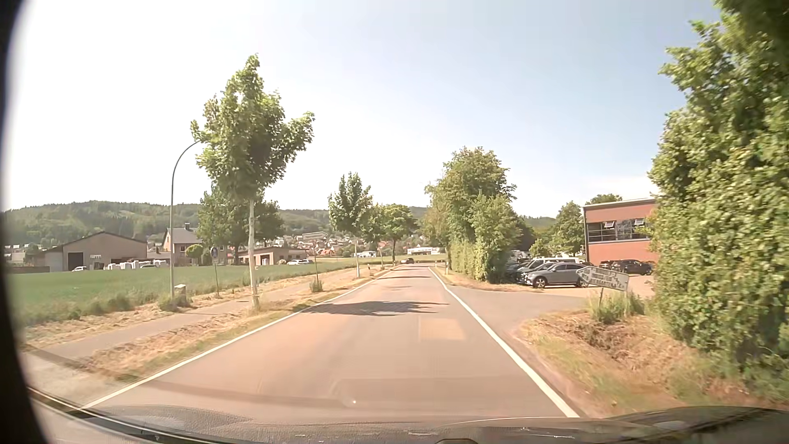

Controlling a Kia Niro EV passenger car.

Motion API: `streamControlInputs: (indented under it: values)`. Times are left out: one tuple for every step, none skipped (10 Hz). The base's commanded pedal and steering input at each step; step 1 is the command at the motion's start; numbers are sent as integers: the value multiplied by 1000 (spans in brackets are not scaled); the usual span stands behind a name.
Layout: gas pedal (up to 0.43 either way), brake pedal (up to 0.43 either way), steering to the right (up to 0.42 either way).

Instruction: Follow the waypoints while adhering to traffic rules and regulations

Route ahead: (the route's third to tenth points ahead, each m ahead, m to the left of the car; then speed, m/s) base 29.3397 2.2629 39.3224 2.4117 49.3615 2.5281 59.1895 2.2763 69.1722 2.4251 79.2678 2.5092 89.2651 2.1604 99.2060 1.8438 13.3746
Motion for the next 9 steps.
streamControlInputs:
  values:
    - [177, 0, -5]
    - [177, 0, -5]
    - [177, 0, -4]
    - [177, 0, -4]
    - [189, 0, -3]
    - [189, 0, -2]
    - [189, 0, -3]
    - [189, 0, -3]
    - [189, 0, -3]
